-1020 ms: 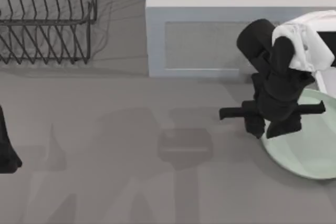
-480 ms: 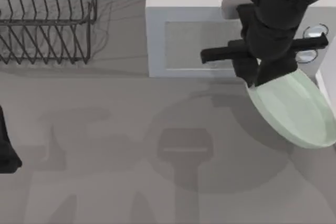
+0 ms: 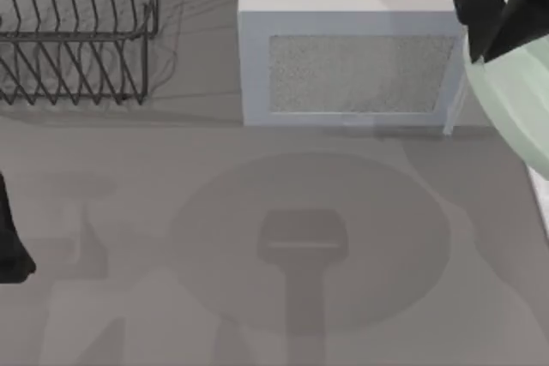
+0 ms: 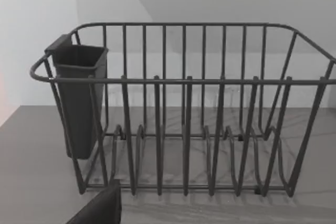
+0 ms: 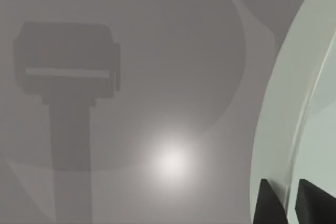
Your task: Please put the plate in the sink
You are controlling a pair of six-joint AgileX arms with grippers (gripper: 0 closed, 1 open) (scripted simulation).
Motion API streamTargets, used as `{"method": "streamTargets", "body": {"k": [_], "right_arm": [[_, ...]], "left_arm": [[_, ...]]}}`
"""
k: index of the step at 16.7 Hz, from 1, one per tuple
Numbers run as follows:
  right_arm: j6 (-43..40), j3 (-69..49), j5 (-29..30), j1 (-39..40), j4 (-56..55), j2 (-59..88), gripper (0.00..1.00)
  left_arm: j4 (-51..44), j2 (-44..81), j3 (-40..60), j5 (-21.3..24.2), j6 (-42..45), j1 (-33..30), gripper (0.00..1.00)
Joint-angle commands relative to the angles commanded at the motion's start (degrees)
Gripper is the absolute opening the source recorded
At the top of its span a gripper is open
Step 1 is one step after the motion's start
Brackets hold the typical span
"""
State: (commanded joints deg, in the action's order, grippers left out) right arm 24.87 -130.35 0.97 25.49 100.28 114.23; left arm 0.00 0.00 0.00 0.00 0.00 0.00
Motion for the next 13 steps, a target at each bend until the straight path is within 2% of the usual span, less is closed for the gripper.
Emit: {"method": "streamTargets", "body": {"k": [9, 13], "right_arm": [[-0.3, -3.3, -0.3, -2.3, 1.9, 1.1, 0.00], [-3.4, -10.0, 0.8, -6.9, 2.4, 4.1, 0.00]], "left_arm": [[0.0, 0.0, 0.0, 0.0, 0.0, 0.0, 1.00], [0.0, 0.0, 0.0, 0.0, 0.0, 0.0, 1.00]]}}
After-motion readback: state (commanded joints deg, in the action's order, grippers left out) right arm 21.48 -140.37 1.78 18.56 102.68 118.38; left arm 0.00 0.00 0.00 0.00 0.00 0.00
